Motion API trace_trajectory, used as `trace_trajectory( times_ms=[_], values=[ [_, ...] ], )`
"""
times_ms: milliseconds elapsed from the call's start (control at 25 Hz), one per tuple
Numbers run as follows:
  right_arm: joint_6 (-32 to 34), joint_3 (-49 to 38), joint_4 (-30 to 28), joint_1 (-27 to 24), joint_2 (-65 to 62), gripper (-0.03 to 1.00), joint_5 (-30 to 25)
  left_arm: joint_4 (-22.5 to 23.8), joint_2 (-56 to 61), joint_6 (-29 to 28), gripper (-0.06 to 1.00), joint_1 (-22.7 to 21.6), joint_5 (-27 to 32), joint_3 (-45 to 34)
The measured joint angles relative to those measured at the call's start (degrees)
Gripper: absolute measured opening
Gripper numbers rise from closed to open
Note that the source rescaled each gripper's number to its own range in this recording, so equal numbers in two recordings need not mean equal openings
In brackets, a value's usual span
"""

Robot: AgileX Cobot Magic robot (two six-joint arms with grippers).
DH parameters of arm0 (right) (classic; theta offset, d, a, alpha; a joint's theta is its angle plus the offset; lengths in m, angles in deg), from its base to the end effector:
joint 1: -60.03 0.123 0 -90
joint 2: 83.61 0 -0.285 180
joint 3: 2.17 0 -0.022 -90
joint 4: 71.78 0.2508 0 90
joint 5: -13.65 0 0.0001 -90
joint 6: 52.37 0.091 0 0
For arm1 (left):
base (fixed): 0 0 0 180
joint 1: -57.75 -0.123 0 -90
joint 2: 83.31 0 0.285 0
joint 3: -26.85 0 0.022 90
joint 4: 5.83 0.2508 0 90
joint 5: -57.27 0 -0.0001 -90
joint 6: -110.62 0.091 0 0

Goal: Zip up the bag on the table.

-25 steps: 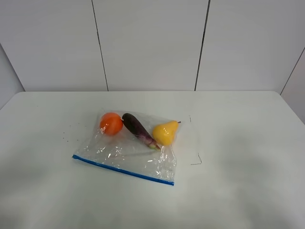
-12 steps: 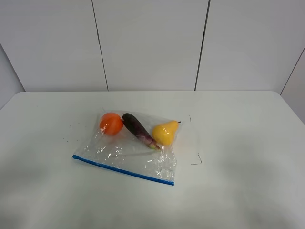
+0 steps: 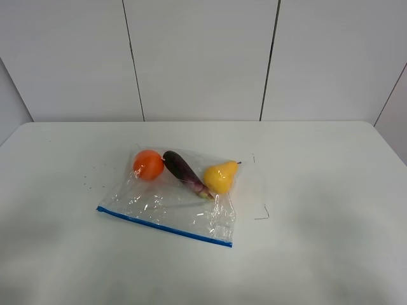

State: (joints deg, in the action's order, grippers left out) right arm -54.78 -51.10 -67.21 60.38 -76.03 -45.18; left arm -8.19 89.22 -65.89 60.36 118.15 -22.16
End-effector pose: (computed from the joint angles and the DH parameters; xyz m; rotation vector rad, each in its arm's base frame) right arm -0.0035 0.0062 0.2785 -0.0504 2.0107 0.0721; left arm -0.0050 -0.0030 0.2750 0.1109 2.0449 -0.0398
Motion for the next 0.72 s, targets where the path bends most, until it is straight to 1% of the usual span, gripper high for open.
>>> trace_trajectory(
  times_ms=[720],
  values=[
    [0.0, 0.0, 0.02, -0.09, 0.0, 1.0, 0.0, 0.0, 0.0, 0.0, 0.92, 0.0, 0.0, 0.0]
  ],
)
